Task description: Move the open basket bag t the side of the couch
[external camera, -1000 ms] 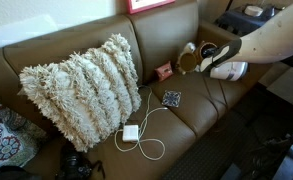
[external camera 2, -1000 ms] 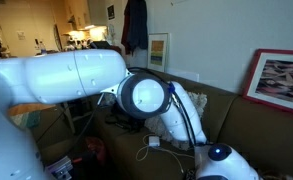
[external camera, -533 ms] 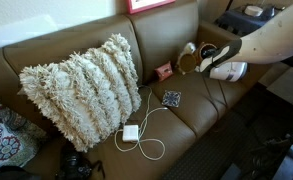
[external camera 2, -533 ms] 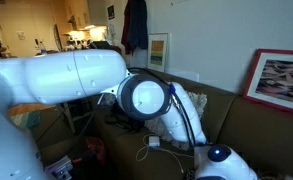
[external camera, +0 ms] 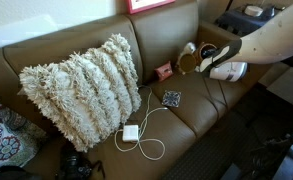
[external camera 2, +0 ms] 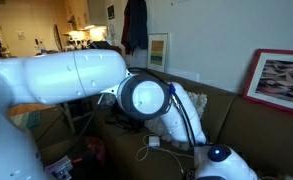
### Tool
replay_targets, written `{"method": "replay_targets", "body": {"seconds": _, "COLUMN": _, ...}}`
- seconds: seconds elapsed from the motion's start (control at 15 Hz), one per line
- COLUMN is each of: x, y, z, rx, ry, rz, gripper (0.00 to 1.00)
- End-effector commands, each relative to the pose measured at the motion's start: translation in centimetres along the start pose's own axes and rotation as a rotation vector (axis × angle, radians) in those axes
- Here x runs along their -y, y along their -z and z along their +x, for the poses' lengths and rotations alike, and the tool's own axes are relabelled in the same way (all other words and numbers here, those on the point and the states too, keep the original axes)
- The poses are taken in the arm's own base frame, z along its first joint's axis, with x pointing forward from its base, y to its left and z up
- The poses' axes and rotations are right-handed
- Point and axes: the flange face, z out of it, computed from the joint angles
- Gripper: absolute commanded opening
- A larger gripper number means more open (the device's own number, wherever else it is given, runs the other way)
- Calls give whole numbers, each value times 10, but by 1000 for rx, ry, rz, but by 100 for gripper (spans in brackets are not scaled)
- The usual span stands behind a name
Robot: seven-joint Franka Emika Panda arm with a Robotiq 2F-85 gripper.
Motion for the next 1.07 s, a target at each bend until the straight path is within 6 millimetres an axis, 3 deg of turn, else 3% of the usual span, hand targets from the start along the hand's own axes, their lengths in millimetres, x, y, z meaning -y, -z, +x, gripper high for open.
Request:
{"method": "replay_targets", "body": {"seconds": 0.0, "x": 0, "y": 0, "z": 1, "rx": 2, "ry": 0, "rz": 1, "gripper": 17}}
{"method": "replay_targets", "body": {"seconds": 0.07, "x": 0, "y": 0, "z": 1, "rx": 2, "ry": 0, "rz": 1, "gripper": 17}}
{"method": "replay_targets", "body": {"seconds": 0.13, "x": 0, "y": 0, "z": 1, "rx": 2, "ry": 0, "rz": 1, "gripper": 4}}
{"method": "replay_targets", "body": {"seconds": 0.53, "x": -12, "y": 10, "z": 9, "rx": -61, "ry": -71, "rz": -60, "gripper": 4}}
{"method": "replay_targets", "body": {"seconds": 0.8, "x": -37, "y": 33, "z": 22, "rx": -152, "ry": -153, "rz": -160, "gripper": 4}}
{"method": "replay_targets", "body": {"seconds": 1.0, "x": -53, "y": 47, "z": 21, "rx": -157, "ry": -183, "rz": -233, "gripper": 4}}
